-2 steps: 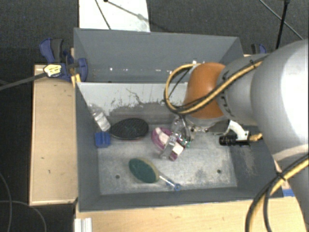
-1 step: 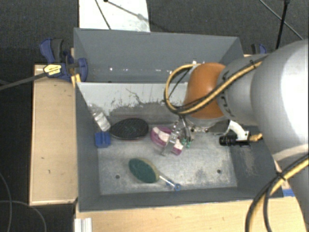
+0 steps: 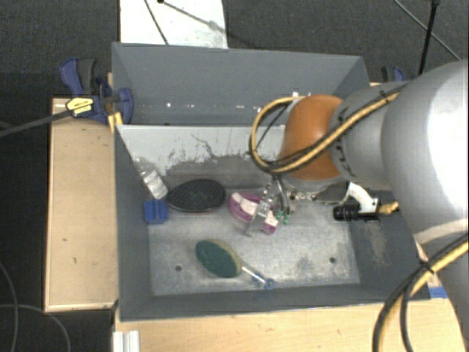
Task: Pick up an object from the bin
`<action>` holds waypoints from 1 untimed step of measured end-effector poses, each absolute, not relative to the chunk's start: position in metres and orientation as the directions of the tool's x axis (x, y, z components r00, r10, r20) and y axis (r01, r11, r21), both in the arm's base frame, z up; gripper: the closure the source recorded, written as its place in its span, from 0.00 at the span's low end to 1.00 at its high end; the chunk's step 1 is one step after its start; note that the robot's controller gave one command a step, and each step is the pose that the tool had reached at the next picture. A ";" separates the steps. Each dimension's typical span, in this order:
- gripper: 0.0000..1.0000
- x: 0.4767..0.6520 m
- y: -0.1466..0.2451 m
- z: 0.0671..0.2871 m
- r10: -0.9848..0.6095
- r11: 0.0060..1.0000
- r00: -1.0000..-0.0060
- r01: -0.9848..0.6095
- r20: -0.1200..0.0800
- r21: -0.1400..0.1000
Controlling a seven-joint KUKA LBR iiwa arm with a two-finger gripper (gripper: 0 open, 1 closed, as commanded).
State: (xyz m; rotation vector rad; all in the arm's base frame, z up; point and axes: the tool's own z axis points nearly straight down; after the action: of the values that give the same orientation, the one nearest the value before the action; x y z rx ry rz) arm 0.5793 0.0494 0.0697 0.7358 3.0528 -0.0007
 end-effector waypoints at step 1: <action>1.00 0.581 0.049 0.152 0.450 0.893 -0.893 0.450 -0.007 0.004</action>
Offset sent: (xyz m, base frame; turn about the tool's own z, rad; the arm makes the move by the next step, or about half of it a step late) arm 0.0000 0.0001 0.0770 0.0000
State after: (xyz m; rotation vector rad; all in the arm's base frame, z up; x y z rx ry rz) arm 0.5812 0.0494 0.1515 0.7246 3.0491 0.0038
